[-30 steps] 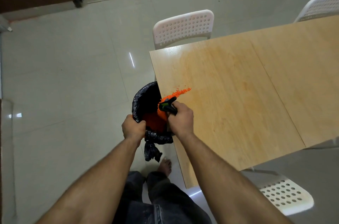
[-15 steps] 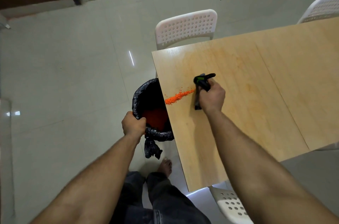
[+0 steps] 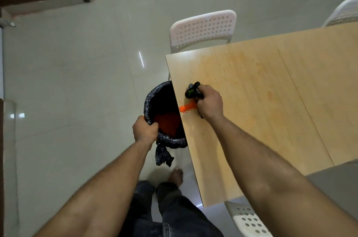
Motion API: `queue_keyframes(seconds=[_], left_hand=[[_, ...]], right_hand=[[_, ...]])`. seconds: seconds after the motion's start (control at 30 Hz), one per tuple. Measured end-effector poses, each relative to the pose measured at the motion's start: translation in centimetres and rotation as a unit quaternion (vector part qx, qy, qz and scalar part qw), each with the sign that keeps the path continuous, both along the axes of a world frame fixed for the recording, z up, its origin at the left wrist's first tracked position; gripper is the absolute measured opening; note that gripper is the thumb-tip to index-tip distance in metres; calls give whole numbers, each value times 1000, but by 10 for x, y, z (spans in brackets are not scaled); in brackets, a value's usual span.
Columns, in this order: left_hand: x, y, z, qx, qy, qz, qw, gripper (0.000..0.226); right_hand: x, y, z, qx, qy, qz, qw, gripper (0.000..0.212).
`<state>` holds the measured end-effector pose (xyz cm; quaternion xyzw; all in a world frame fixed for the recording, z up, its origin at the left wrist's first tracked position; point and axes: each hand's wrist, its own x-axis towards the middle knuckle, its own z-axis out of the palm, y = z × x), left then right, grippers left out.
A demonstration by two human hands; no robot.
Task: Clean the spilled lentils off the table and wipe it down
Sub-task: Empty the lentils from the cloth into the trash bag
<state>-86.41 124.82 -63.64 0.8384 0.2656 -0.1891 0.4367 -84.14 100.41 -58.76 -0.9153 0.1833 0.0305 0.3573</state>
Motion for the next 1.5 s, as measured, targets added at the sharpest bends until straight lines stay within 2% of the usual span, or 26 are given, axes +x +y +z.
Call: queue_keyframes(seconds=[0.23,0.37,0.57,0.67,0.77,0.9,1.03,1.23,1.43,1.5], left_hand=[[-5,-2,3,-3,7,-1,1000,20],[-7,-1,2,-14,13,7,1000,22],[-6,5,-2,-12,14,4,1000,19],[0,5,-7,-17,13,3,1000,21],[7,1,-8,-15,7,2,1000,25],[15,-6,-5,-6,-4,-1,1000,18],[21,-7,-8,-17,-9,0,1000,19],[21,-6,-8,-21,-6,3,1000,20],[11,1,-14,-26,0,0,1000,21],[7,3,-15,-28,2,3,1000,21]], right_hand=[[-21,49,5,32,11,108,994,47],[-36,57,5,93,-9,114,989,50],[-25,2,10,132,-44,-66,988,34],[-10,-36,16,76,-56,-166,982,40],[8,-64,15,40,-47,-218,974,47],[35,-80,12,23,-42,-263,964,56],[57,-75,7,-14,4,-201,979,52],[49,-27,-6,34,7,-58,998,46],[14,35,-6,27,-1,114,993,43],[1,42,-5,33,7,144,989,41]])
